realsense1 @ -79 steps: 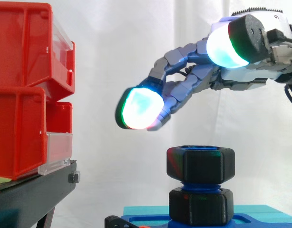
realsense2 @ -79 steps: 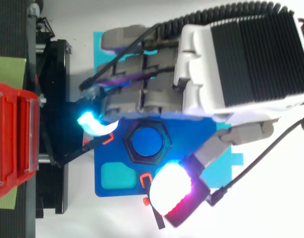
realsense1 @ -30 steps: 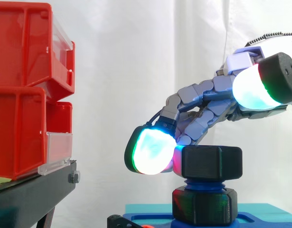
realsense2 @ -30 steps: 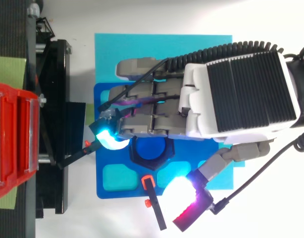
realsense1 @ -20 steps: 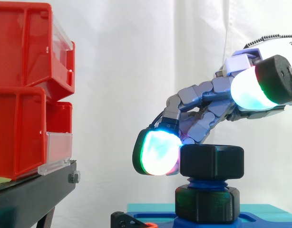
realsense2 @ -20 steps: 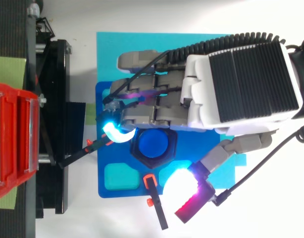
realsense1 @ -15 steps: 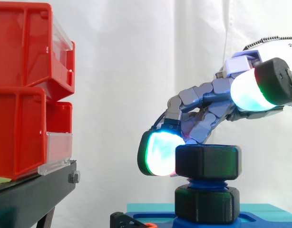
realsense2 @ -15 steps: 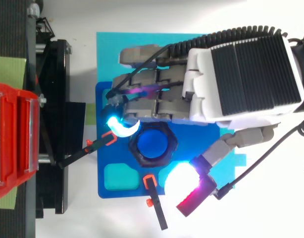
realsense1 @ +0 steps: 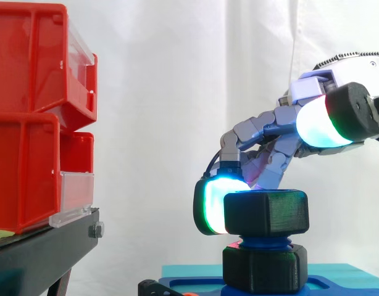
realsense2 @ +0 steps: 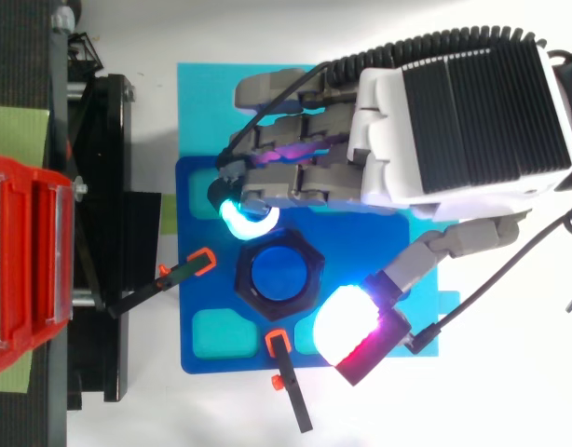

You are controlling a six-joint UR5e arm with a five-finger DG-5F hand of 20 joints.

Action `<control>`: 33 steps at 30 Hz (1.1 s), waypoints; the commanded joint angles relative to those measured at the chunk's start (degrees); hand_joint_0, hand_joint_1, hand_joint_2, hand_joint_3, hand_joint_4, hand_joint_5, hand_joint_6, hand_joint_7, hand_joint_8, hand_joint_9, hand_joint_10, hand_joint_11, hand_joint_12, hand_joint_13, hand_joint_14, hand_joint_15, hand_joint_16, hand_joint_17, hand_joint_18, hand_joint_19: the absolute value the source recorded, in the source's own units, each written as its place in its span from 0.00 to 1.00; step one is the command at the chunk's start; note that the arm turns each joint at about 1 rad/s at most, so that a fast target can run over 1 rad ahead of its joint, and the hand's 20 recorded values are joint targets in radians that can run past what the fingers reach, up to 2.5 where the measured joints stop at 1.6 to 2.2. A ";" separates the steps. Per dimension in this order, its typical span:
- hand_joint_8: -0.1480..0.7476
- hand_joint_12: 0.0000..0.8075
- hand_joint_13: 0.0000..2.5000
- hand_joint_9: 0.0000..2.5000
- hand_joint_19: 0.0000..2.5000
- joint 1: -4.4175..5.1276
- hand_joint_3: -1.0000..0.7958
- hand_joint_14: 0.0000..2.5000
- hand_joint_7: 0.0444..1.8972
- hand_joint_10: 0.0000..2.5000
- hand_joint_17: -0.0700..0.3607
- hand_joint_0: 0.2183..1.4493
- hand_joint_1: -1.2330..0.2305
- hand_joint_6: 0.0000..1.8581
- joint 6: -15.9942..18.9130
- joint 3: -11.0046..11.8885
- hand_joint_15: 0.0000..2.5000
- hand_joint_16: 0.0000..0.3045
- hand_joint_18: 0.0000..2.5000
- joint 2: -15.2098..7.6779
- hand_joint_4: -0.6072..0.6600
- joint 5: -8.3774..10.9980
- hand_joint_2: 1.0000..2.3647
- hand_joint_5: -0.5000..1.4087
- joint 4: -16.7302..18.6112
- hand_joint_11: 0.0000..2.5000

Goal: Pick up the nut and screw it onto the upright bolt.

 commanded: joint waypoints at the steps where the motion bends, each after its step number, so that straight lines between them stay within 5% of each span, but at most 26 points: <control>1: 0.46 0.21 0.23 0.41 0.00 -0.38 0.28 0.00 0.61 0.00 0.22 0.25 0.68 0.35 -0.01 0.09 0.00 0.04 0.10 0.00 0.60 -0.69 0.00 0.28 0.02 0.00; 12: 0.33 0.13 0.30 0.51 0.00 -2.05 0.28 0.00 0.60 0.00 0.18 0.26 0.67 0.35 -0.89 2.81 0.00 0.01 0.17 0.09 0.56 -2.53 0.00 0.29 -2.09 0.00; 16: 0.34 0.16 0.28 0.48 0.00 -2.58 0.28 0.00 0.71 0.00 0.20 0.25 0.68 0.27 -1.94 5.10 0.00 0.02 0.16 0.09 0.61 -3.15 0.00 0.29 -3.68 0.00; 26: 0.48 0.25 0.25 0.43 0.00 -2.05 0.28 0.00 0.52 0.00 0.25 0.24 0.71 0.27 -2.47 7.03 0.00 0.06 0.13 0.00 0.69 -3.68 0.00 0.23 -3.68 0.00; 33: 0.44 0.36 0.13 0.31 0.00 -1.52 0.28 0.00 0.38 0.00 0.31 0.22 0.72 0.27 -2.30 6.33 0.00 0.09 0.00 -0.09 0.66 -3.77 0.00 0.20 -0.16 0.00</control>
